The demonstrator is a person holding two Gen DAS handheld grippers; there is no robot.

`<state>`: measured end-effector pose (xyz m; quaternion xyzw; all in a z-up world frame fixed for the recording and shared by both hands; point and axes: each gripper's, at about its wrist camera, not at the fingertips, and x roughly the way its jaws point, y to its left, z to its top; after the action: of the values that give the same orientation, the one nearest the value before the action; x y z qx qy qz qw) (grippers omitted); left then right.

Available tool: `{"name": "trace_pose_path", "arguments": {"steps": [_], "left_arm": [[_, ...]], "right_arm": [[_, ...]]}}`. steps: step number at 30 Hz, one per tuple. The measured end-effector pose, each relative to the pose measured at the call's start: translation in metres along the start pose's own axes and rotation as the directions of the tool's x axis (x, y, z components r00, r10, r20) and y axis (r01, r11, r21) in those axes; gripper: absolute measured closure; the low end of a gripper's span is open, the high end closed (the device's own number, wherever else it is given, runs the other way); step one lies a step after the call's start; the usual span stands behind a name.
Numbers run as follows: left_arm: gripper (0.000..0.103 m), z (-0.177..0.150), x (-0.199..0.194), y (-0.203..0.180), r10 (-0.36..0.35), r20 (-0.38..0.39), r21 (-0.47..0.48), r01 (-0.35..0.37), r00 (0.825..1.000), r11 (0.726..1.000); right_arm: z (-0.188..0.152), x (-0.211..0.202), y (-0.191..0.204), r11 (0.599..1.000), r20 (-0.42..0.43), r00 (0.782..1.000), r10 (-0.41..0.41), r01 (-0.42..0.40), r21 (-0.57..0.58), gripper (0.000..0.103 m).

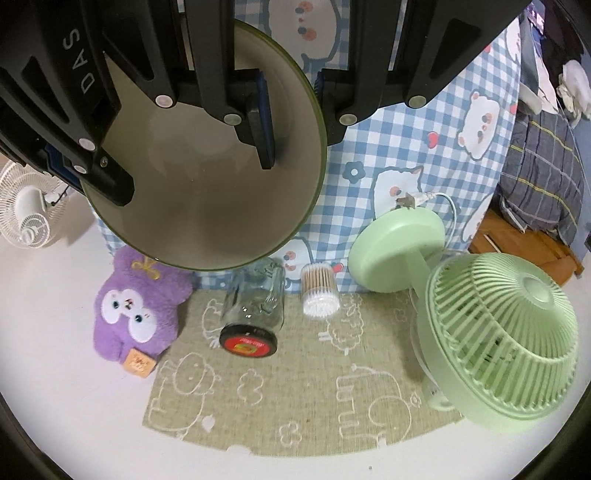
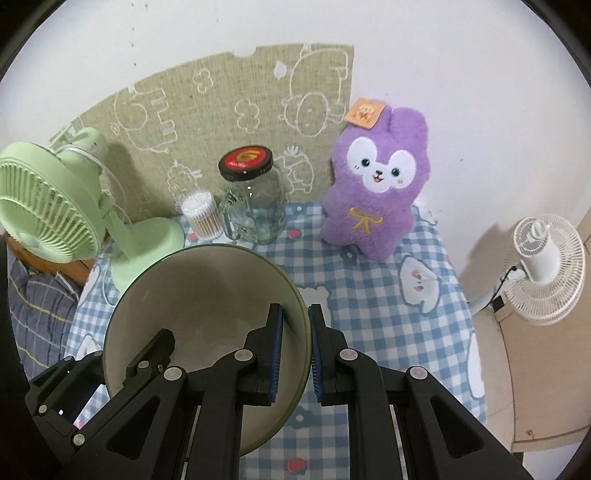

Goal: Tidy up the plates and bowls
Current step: 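Lift the patterned bowl off the tablecloth with both tools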

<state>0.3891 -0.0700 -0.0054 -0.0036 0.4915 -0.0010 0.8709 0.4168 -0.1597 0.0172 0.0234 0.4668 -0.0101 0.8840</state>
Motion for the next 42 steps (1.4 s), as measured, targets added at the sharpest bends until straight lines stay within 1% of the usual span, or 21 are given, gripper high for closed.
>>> {"name": "trace_pose_path", "arguments": {"steps": [5,11,14,18,24,33,38,42], "left_arm": [[0.088,-0.002,-0.026,0.001,0.004,0.026,0.013,-0.005,1.0,1.0],[0.088,-0.007,-0.059,0.005,0.002,0.052,0.002,-0.002,0.999,1.0],[0.088,-0.01,-0.074,0.005,0.002,0.068,0.017,-0.003,0.998,1.0],[0.087,-0.016,-0.096,0.004,0.0,0.093,0.029,-0.003,0.996,1.0],[0.088,-0.028,-0.119,0.004,-0.007,0.107,0.04,0.002,0.994,0.999],[0.087,-0.055,-0.145,0.008,-0.012,0.108,0.072,0.005,0.994,0.997],[0.087,-0.074,-0.152,0.013,-0.019,0.102,0.079,0.011,0.995,0.997],[0.087,-0.092,-0.157,0.016,-0.014,0.106,0.093,0.004,0.994,0.996]], "right_arm": [[-0.003,-0.028,0.001,1.0,0.019,1.0,0.004,-0.004,0.007,0.086],[-0.008,-0.063,0.005,1.0,0.052,0.999,0.005,-0.005,0.004,0.086],[-0.012,-0.078,0.005,1.0,0.051,0.999,0.001,-0.001,0.009,0.086],[-0.019,-0.101,0.005,1.0,0.068,0.998,-0.004,0.004,0.005,0.086],[-0.031,-0.13,0.006,1.0,0.094,0.995,-0.012,0.011,0.004,0.086],[-0.058,-0.158,0.011,1.0,0.099,0.995,-0.022,0.021,0.015,0.086],[-0.08,-0.169,0.016,0.999,0.094,0.995,-0.032,0.031,0.011,0.086],[-0.1,-0.174,0.02,1.0,0.089,0.996,-0.029,0.028,0.014,0.086]]}}
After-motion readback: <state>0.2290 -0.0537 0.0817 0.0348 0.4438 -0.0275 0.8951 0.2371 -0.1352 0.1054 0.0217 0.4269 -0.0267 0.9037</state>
